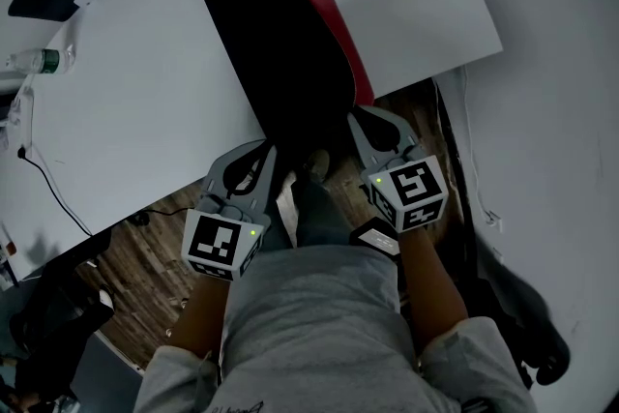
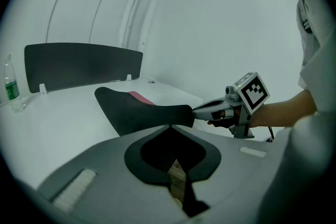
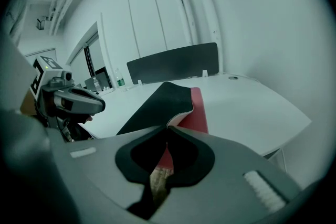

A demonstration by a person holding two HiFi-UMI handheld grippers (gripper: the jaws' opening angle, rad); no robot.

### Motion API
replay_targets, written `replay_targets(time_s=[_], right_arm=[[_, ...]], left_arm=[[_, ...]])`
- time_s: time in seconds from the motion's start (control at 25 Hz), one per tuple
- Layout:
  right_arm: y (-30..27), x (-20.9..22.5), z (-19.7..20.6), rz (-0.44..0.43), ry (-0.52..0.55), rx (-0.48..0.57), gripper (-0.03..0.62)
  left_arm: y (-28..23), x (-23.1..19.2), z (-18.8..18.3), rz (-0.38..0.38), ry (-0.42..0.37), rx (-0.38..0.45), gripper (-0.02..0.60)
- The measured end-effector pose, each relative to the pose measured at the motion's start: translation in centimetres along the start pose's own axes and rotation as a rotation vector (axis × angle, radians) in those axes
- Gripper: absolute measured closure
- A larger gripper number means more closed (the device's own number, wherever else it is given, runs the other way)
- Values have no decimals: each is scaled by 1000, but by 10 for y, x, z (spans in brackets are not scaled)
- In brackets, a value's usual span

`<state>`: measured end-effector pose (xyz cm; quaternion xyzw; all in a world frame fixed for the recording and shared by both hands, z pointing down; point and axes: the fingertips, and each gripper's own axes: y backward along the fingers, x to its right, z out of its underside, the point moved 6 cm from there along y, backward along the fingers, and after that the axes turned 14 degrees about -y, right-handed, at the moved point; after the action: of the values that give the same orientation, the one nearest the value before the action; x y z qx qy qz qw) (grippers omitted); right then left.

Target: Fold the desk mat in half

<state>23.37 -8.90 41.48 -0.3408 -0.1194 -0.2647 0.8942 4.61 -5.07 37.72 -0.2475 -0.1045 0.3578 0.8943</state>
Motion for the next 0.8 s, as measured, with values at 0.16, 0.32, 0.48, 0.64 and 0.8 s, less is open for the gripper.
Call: replay_targets(time_s=[0.16, 0.32, 0.48, 0.64, 0.8], right_arm=[[2, 13, 2, 11, -9, -3, 576], [3, 26, 4, 18, -17, -10, 576], [3, 35, 7, 23, -27, -17, 576], [2, 43, 13, 26, -38, -31, 576], [-3, 49, 18, 30, -49, -44, 576]], left_arm=[[-9, 6, -1, 6, -3, -9, 561], [-17, 11, -3, 11, -5, -14, 561], [-24, 14, -7, 13, -10, -16, 561], [-29, 18, -5, 20, -6, -29, 561], [-33, 18, -5, 21, -7, -35, 561]])
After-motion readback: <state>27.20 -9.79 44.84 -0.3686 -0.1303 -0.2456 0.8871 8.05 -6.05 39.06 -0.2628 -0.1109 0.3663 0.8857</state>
